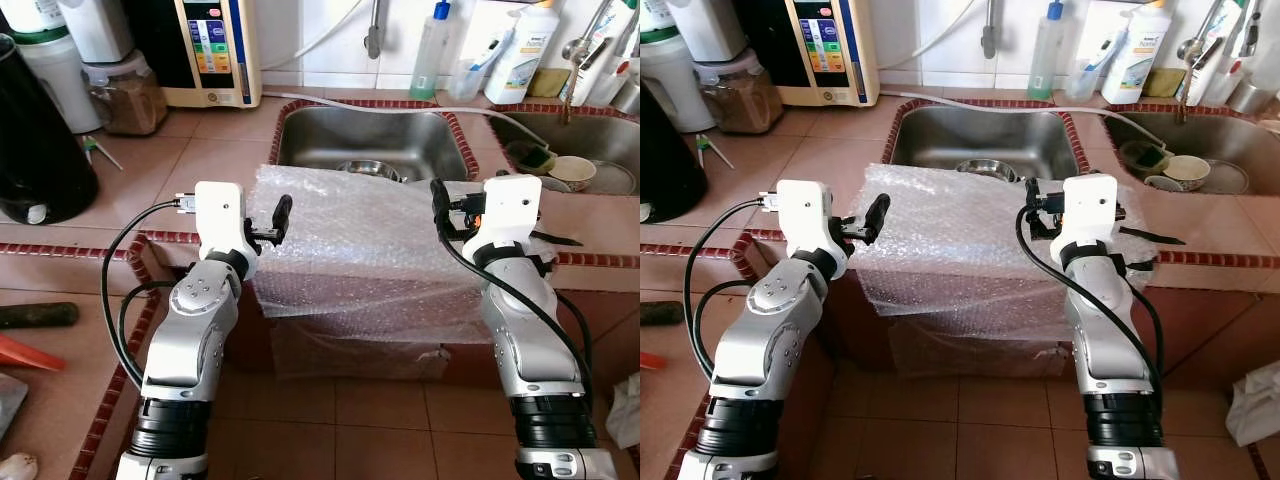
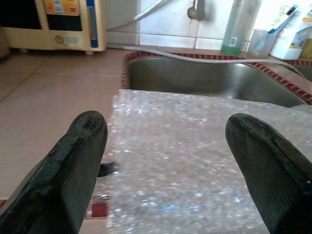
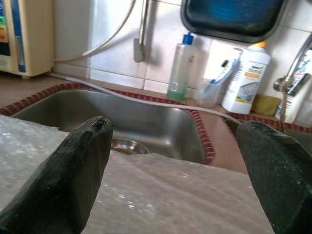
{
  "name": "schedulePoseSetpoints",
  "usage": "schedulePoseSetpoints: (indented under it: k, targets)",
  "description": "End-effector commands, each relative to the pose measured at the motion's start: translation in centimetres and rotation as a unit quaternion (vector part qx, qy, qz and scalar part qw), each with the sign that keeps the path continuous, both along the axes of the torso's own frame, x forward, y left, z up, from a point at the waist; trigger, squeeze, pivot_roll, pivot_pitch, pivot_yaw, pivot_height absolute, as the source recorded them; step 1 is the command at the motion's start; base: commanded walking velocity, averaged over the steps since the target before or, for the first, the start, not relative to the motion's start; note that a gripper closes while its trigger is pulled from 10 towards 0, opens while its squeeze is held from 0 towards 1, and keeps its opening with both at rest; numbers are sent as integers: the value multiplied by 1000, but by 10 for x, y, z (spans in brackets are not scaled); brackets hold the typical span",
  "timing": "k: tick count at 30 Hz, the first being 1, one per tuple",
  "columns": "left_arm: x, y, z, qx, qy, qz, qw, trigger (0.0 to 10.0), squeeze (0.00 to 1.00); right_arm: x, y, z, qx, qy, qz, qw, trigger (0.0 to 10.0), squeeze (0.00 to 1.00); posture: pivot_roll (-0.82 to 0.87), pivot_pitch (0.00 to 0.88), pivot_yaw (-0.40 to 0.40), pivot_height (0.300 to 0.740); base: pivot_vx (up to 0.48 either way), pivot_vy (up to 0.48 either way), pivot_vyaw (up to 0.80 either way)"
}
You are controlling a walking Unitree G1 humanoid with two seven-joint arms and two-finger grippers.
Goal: Kitchen organization
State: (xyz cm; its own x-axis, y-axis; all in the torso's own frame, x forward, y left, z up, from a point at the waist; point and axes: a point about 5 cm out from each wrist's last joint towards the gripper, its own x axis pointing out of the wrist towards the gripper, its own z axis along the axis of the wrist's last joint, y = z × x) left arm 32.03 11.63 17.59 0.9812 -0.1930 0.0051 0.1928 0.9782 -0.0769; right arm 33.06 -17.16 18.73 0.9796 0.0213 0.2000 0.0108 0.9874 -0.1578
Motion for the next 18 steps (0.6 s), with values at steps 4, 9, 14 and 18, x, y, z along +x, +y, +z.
schedulePoseSetpoints:
  k: [4, 9, 14, 18]
  targets:
    - [0, -5, -1, -3, 0, -10, 1000, 10000, 0, 2, -1, 2, -3, -3, -2, 1000, 10000, 0, -87, 20, 4, 740, 0, -342, 0]
    - [1, -5, -2, -6, 2, -8, 1000, 10000, 0, 3, -2, 4, -3, -5, -4, 1000, 10000, 0, -92, 26, -1, 740, 0, -428, 0]
    - [-1, -5, -4, -7, 5, -8, 1000, 10000, 0, 1, -2, 2, -1, 0, -1, 1000, 10000, 0, -96, 29, -1, 740, 0, -480, -480]
    - [0, -6, -5, -7, 7, -11, 1000, 10000, 0, 1, -2, 1, -1, 2, -2, 1000, 10000, 0, -98, 31, -1, 740, 0, -480, -634]
